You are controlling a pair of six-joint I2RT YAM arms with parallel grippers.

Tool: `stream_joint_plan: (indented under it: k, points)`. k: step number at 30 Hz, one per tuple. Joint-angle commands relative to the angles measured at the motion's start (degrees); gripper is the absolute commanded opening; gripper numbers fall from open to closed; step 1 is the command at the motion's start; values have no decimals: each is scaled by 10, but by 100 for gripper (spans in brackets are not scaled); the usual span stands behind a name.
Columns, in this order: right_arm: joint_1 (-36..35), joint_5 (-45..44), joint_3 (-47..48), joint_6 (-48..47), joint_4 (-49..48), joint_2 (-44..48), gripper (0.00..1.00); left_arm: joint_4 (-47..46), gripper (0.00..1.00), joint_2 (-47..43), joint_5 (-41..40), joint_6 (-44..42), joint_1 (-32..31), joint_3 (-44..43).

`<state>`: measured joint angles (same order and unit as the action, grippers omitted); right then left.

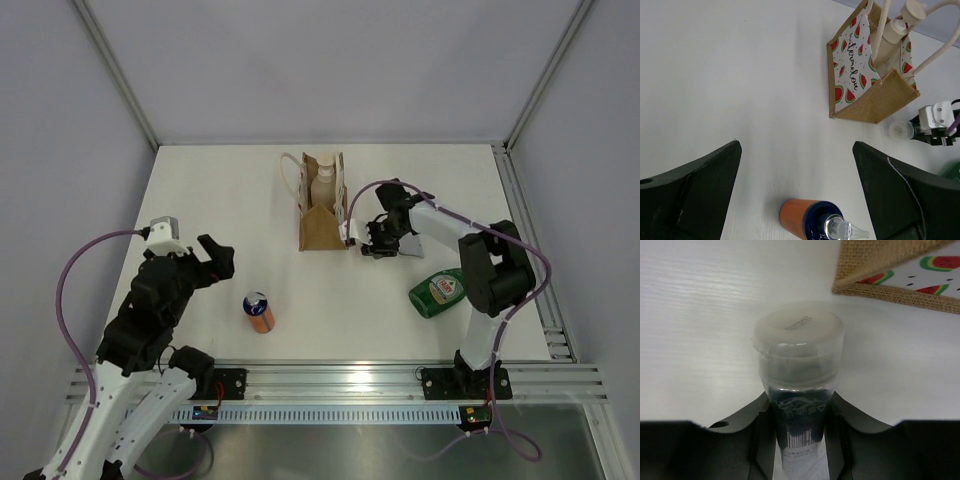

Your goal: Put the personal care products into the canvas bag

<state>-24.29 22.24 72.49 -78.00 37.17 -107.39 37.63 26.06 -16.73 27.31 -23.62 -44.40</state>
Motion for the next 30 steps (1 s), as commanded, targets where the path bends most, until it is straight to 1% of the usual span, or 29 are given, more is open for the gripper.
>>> stream_joint_plan:
  k: [1,3,9,10,11,12,13,14,15,16,17,19,20,21,22,23,24,25,26,27,28,29,30]
  points:
    - [-5,96,12,54,37,100,25,-20,99,0,-9,3,1,7]
    - [-2,150,27,96,82,123,23,-28,99,1,-7,6,1,14]
    - [-1,293,77,204,134,164,21,-43,99,4,5,8,1,28]
    - [-1,339,105,211,148,172,20,-44,99,6,6,6,1,27]
    - [-1,363,126,223,184,172,20,-43,99,5,6,3,1,27]
    - [-1,384,173,225,208,170,20,-43,99,6,5,1,1,22]
    - [0,405,199,230,229,165,20,-42,99,7,3,0,1,21]
    - [0,440,227,249,259,152,19,-41,99,6,0,-1,1,20]
    - [-1,455,254,268,264,145,19,-40,99,6,0,-1,1,19]
    - [-1,481,301,296,259,139,18,-40,99,5,-1,1,1,19]
    - [-1,493,318,390,205,129,18,-38,99,2,-1,5,1,20]
    - [0,508,321,531,82,127,17,-39,99,-1,-1,10,1,23]
    - [-1,509,309,700,-93,127,17,-37,99,-4,0,15,1,26]
    - [-1,507,291,777,-188,122,17,-36,99,-9,0,17,1,27]
    - [-1,503,297,851,-259,110,16,-35,99,-11,0,18,1,28]
    - [-2,499,316,943,-344,68,16,-33,99,-13,0,20,1,27]
    - [-4,492,371,969,-360,41,15,-29,99,-15,0,20,1,27]
    - [-6,471,398,987,-365,18,15,-26,99,-15,-1,20,1,25]
    - [-6,459,426,1009,-396,-31,15,-18,99,-16,-4,21,1,22]
    - [-8,449,486,1017,-405,-58,15,-14,99,-17,-6,23,1,21]
    - [-8,432,520,1025,-409,-82,15,-11,99,-20,-6,25,1,20]
    - [-8,425,557,1046,-416,-136,15,-4,99,-22,-8,28,1,21]
    - [-8,417,628,1054,-420,-162,15,0,99,-24,-9,31,1,20]
